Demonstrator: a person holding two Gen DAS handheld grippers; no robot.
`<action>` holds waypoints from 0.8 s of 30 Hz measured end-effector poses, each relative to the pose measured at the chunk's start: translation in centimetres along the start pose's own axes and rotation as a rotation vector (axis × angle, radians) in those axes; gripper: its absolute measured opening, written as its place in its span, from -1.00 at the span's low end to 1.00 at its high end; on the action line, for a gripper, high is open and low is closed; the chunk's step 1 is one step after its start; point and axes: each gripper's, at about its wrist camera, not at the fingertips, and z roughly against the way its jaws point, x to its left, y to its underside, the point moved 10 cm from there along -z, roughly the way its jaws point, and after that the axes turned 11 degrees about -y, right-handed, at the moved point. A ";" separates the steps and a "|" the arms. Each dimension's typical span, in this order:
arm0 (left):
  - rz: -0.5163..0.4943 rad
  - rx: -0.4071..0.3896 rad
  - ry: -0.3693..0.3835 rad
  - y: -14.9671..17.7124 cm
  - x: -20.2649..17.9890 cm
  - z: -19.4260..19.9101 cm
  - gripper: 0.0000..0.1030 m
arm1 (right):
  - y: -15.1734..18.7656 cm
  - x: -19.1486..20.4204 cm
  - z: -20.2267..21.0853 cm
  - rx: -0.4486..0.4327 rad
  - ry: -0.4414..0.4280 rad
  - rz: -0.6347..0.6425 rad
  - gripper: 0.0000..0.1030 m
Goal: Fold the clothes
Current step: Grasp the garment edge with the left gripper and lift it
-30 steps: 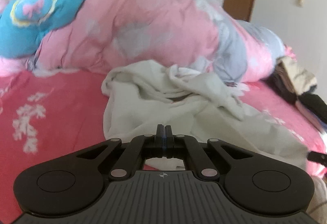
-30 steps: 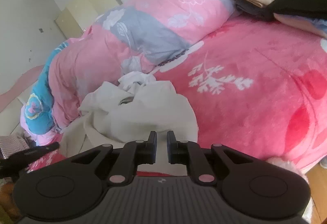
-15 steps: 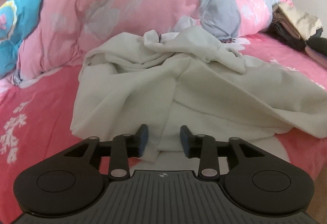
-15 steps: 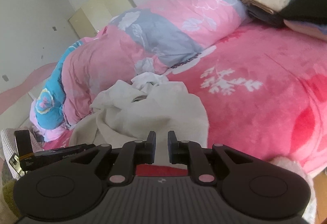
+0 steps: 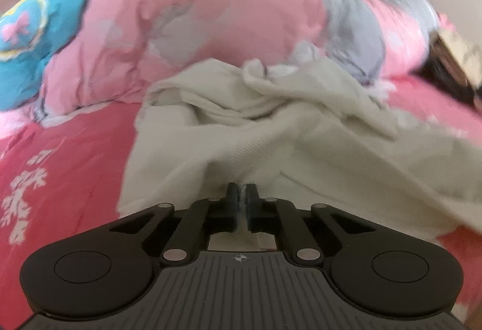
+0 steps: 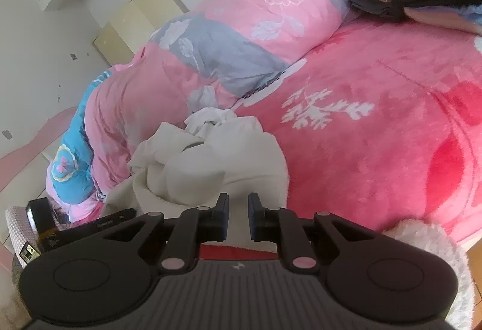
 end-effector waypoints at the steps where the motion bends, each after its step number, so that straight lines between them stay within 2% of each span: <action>1: 0.029 -0.027 0.002 -0.7 0.7 1.0 -0.94 | 0.0 0.0 0.1 -0.003 0.002 0.001 -0.73; 6: 0.159 -0.145 0.046 -4.1 4.4 7.4 -0.95 | -0.4 0.2 1.0 -0.021 0.014 0.026 -0.73; 10: 0.198 -0.191 0.072 -5.8 6.8 12.0 -0.97 | -0.8 1.4 1.2 -0.031 0.000 0.077 -0.73; 12: 0.220 -0.192 0.081 -5.7 7.9 13.8 -0.97 | -0.8 2.5 1.2 -0.030 -0.011 0.118 -0.73; 16: 0.247 -0.176 0.048 -4.2 10.0 15.3 -0.97 | -0.3 4.5 0.6 -0.007 -0.015 0.204 -0.73; 20: 0.285 -0.088 -0.015 -0.9 12.4 13.4 -0.97 | 0.7 5.9 0.1 0.034 -0.037 0.257 -0.72; 21: 0.302 -0.062 -0.031 0.0 13.2 12.8 -0.97 | 1.2 6.5 -0.2 0.057 -0.043 0.287 -0.65; 22: 0.319 -0.042 -0.042 0.7 13.7 12.3 -0.97 | 1.8 7.1 -0.5 0.079 -0.048 0.317 -0.47; 24: 0.367 -0.008 -0.048 1.8 14.8 11.3 -0.97 | 3.7 8.8 -1.5 0.120 -0.050 0.463 -0.17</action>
